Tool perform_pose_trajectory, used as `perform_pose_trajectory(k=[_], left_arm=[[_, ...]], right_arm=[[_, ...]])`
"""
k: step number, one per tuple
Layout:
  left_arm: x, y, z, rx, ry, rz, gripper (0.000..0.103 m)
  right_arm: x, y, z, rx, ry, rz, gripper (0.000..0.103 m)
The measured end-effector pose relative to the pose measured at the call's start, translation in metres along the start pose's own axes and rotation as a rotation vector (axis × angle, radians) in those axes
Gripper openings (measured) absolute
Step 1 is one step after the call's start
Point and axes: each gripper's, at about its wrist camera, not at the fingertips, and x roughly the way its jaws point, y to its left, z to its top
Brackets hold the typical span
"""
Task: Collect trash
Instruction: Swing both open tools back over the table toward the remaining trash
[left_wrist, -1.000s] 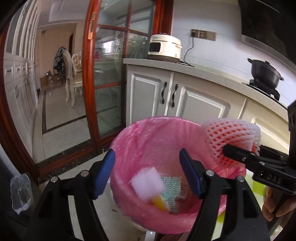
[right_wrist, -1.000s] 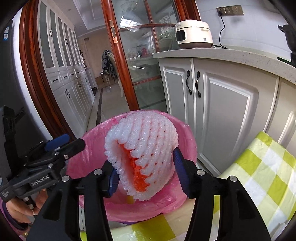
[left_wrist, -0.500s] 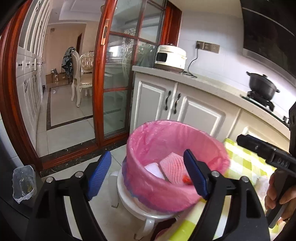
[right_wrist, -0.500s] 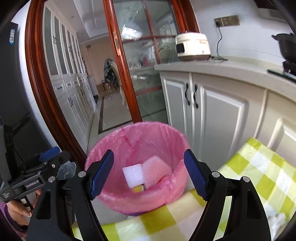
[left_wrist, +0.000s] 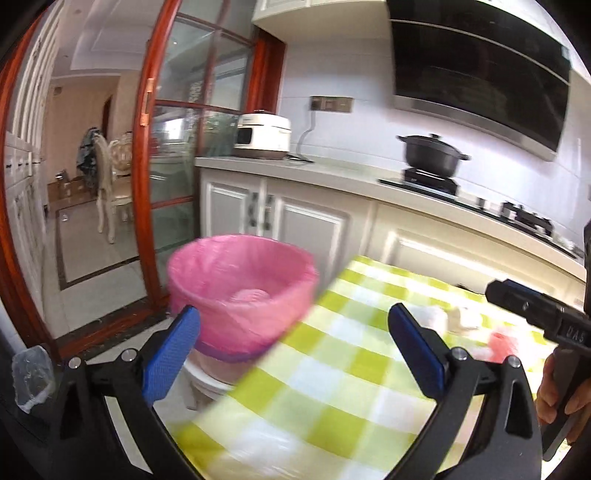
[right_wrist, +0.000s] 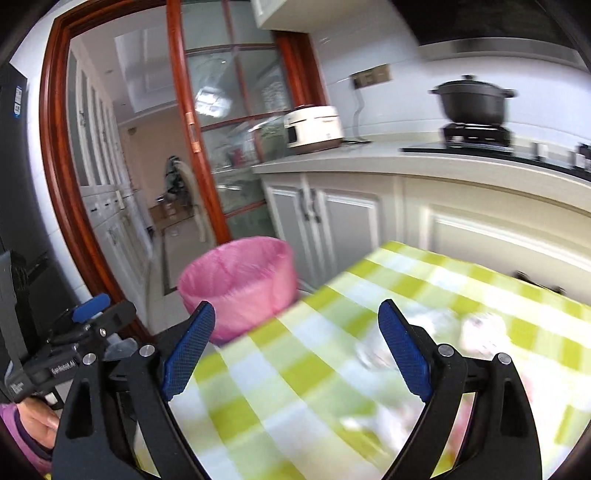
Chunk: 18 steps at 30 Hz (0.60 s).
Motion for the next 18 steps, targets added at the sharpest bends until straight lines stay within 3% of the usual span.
perform_pose_trajectory(k=[5, 8, 11, 14, 18], left_arm=[[-0.004, -0.049, -0.025, 0.012, -0.012, -0.035, 0.098], [0.002, -0.076, -0.037, 0.008, 0.042, -0.079, 0.098], [0.008, -0.108, -0.049, 0.07, 0.072, -0.141, 0.098], [0.015, -0.136, -0.061, 0.156, 0.08, -0.166, 0.098], [0.029, -0.158, -0.073, 0.195, 0.116, -0.174, 0.098]], right_arm=[[-0.05, -0.04, -0.033, 0.019, -0.012, -0.102, 0.085], [-0.07, -0.066, -0.052, 0.044, -0.012, -0.158, 0.085], [-0.084, -0.09, -0.07, 0.071, 0.003, -0.209, 0.085], [-0.092, -0.108, -0.082, 0.081, 0.013, -0.257, 0.085], [-0.096, -0.13, -0.094, 0.118, 0.015, -0.303, 0.085]])
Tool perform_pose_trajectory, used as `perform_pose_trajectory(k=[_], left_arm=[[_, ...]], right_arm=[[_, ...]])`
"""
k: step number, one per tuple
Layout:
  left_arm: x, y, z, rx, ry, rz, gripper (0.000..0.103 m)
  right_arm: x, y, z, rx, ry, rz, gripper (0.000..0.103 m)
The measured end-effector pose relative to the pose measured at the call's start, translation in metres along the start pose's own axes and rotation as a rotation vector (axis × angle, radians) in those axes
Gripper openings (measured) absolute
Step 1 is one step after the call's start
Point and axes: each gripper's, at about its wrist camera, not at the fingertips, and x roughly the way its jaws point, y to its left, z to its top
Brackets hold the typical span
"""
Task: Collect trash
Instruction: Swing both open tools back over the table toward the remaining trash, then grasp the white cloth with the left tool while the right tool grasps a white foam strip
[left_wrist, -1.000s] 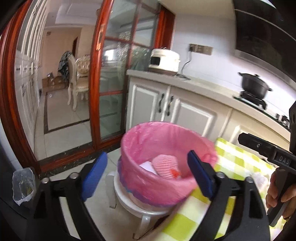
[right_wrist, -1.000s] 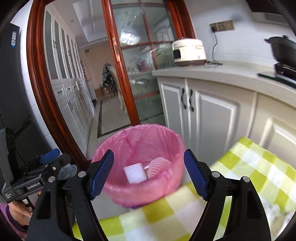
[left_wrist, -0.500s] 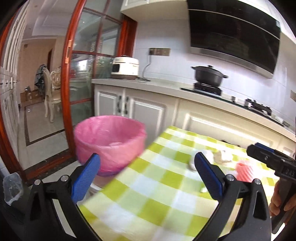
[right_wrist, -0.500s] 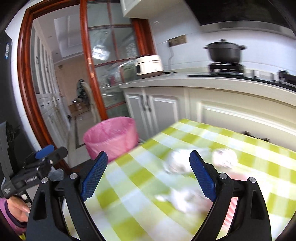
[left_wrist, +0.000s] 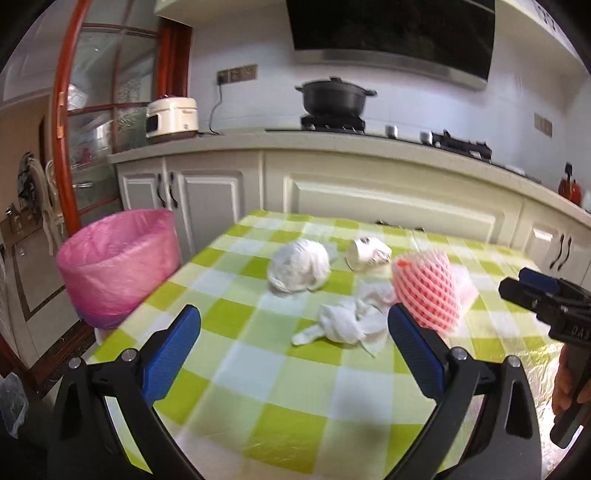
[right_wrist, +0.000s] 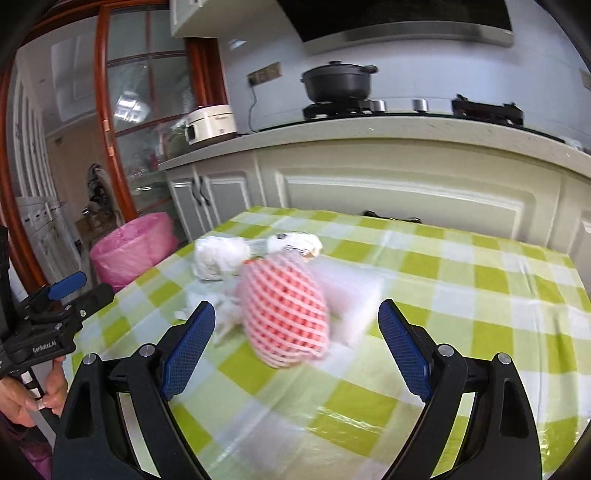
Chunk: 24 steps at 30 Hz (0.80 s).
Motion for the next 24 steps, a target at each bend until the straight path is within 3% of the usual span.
perform_pose_trajectory(k=[7, 17, 24], left_arm=[[0.039, -0.007, 0.0, -0.006, 0.09, 0.0, 0.098], [0.087, 0.0, 0.005, -0.052, 0.175, -0.009, 0.081], [0.106, -0.009, 0.004, -0.048, 0.231, -0.036, 0.076]], right_arm=[[0.019, -0.028, 0.0, 0.035, 0.03, -0.052, 0.085], [0.068, -0.047, 0.013, 0.073, 0.106, -0.056, 0.077], [0.098, -0.05, 0.017, 0.041, 0.184, -0.049, 0.074]])
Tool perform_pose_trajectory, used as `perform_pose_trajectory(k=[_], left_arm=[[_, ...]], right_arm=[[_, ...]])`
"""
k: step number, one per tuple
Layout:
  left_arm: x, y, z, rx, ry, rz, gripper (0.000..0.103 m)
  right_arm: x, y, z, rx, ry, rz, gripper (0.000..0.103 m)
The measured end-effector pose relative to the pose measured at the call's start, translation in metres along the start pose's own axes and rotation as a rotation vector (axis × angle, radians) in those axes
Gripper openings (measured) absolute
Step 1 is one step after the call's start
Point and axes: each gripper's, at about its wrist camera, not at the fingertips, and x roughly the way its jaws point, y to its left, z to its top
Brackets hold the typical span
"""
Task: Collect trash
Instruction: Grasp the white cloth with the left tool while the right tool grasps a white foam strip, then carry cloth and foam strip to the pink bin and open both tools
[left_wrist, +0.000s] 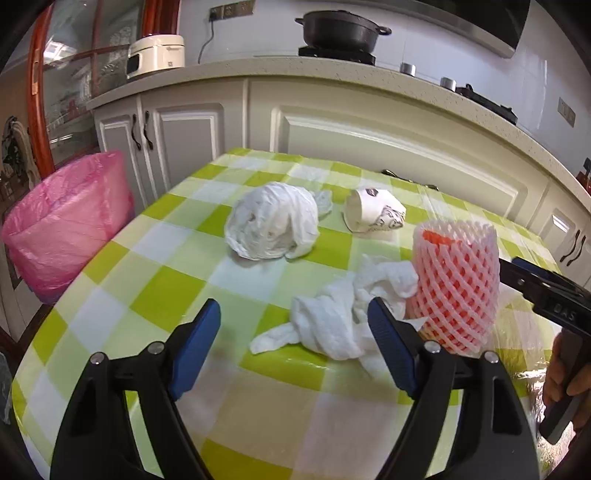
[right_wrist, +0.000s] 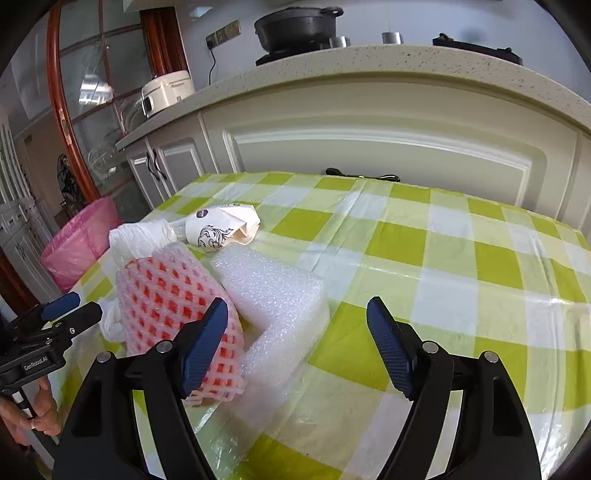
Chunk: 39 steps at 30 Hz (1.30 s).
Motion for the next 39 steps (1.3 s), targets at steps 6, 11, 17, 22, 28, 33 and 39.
perform_pose_trajectory(k=[6, 11, 17, 22, 28, 33, 39], left_arm=[[0.018, -0.006, 0.001, 0.005, 0.057, -0.003, 0.072], [0.03, -0.008, -0.001, 0.008, 0.092, -0.003, 0.067], [0.031, -0.006, -0.003, 0.015, 0.102, -0.032, 0.036], [0.015, 0.002, -0.007, 0.004, 0.056, -0.027, 0.031], [-0.011, 0.019, -0.009, -0.027, -0.009, -0.027, 0.03], [-0.032, 0.028, -0.012, -0.039, -0.048, -0.02, 0.031], [-0.054, 0.035, -0.02, -0.048, -0.078, -0.003, 0.031]], right_arm=[[0.017, 0.0, 0.008, -0.023, 0.042, 0.019, 0.074], [0.03, -0.003, 0.013, 0.006, 0.075, 0.065, 0.074], [0.024, 0.005, 0.011, -0.017, 0.051, 0.088, 0.05], [0.005, 0.013, 0.004, -0.033, -0.003, 0.054, 0.049], [-0.031, 0.008, -0.002, 0.021, -0.092, -0.004, 0.048], [-0.056, 0.013, -0.01, 0.046, -0.121, 0.017, 0.048], [-0.077, 0.037, -0.026, 0.037, -0.141, 0.041, 0.048]])
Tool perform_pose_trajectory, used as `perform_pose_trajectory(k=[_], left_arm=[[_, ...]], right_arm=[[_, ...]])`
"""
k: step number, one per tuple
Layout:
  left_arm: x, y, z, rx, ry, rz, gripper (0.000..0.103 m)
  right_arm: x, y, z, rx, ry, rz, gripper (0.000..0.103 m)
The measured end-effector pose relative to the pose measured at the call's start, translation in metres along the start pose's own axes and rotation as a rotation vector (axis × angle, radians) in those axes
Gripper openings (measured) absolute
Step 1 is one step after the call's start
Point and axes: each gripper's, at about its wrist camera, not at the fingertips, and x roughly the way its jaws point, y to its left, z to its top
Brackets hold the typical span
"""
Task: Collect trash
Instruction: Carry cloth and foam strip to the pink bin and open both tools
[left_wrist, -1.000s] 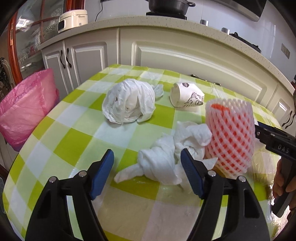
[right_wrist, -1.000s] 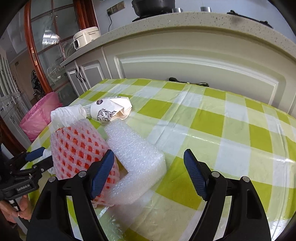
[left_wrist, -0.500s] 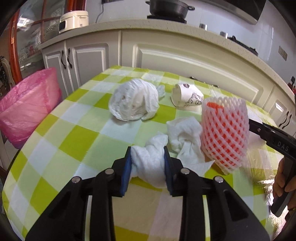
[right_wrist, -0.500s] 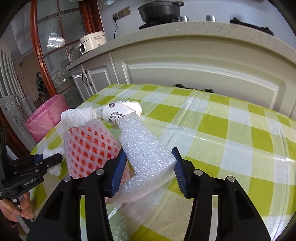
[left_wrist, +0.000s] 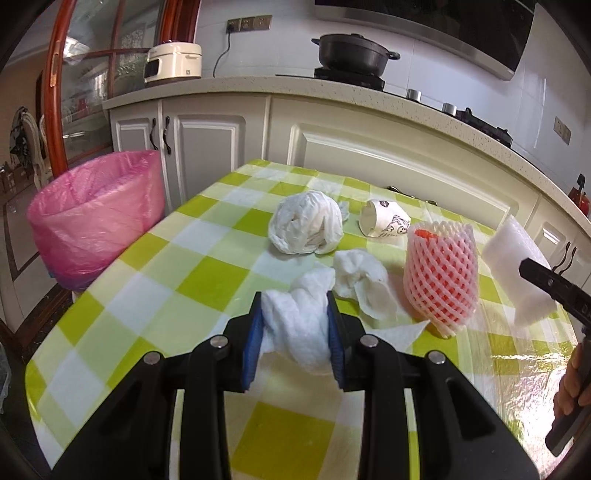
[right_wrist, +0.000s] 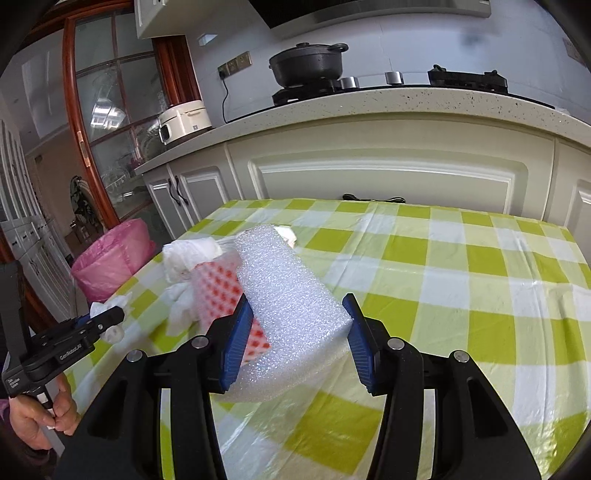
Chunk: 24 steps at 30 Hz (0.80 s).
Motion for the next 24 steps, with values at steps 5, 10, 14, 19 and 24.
perform_pose_trajectory(k=[5, 10, 14, 19, 24], left_arm=[[-0.024, 0.011, -0.003, 0.0, -0.045, 0.031, 0.031], [-0.044, 0.027, -0.004, -0.017, -0.079, 0.063, 0.031], [-0.062, 0.04, -0.006, -0.022, -0.116, 0.091, 0.031], [-0.08, 0.052, -0.01, -0.018, -0.161, 0.123, 0.031], [-0.091, 0.066, -0.016, -0.02, -0.186, 0.157, 0.031]], right_arm=[[-0.009, 0.021, -0.007, -0.005, -0.007, 0.028, 0.048], [-0.01, 0.046, -0.012, -0.027, 0.006, 0.07, 0.048], [-0.008, 0.069, -0.014, -0.053, 0.011, 0.101, 0.048], [-0.003, 0.092, -0.013, -0.067, 0.008, 0.136, 0.048], [0.009, 0.118, -0.019, -0.095, 0.048, 0.18, 0.048]])
